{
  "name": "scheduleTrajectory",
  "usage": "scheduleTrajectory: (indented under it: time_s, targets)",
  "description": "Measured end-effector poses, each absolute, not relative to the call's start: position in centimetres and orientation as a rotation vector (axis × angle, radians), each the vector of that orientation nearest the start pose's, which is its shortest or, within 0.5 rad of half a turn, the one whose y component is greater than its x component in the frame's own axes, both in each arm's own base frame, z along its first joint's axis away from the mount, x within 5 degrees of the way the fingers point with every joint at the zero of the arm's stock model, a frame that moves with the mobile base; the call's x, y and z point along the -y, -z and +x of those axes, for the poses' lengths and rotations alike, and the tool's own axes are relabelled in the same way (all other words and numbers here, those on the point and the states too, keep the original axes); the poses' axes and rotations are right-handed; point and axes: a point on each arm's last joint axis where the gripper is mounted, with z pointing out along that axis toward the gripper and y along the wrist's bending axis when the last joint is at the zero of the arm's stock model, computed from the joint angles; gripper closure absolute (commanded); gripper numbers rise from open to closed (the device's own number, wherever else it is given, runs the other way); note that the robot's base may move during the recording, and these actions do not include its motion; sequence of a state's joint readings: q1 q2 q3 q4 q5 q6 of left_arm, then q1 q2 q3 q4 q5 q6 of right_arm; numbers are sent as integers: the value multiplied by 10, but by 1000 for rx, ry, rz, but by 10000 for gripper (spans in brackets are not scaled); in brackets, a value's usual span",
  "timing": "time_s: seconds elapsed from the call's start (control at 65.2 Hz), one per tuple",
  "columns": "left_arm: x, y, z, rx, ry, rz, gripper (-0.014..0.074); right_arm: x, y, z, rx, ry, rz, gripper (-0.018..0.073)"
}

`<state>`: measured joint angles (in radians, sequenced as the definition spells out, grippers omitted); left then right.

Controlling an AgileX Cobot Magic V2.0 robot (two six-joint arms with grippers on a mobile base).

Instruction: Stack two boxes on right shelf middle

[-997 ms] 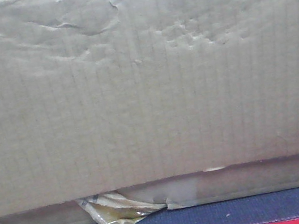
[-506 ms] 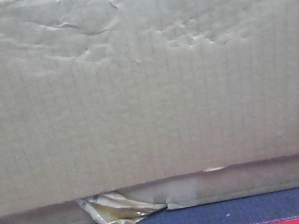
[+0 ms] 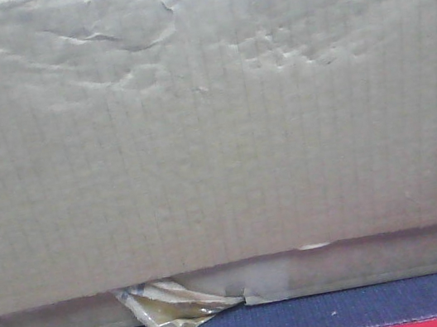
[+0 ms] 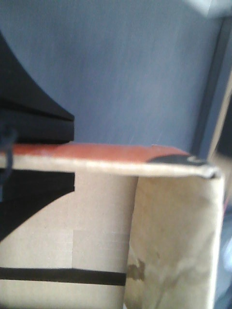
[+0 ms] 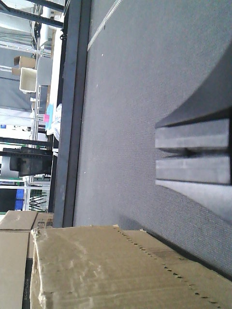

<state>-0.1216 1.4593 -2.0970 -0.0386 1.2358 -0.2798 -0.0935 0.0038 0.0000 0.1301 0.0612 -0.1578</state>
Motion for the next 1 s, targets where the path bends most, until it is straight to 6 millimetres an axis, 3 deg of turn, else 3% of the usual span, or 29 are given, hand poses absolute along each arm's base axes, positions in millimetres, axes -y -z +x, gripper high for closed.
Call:
scheduleTrajectory:
  time_s: [0.184,0.491,0.737,0.997]
  targets:
    - [93,-521,265,-2167,226,-109,707,5,-207,57,-1548,90,45,722]
    - [161,-441,289,-2390,131,-90,707,5,-207,57,-1548,90,45,722]
    - [179,-386,311,-2525,28,-96,707,5,-207,57,-1548,90,45,722]
    - [188,-363,323,-2579,-8,-94,707,5,-207,57,-1548,90,45,722]
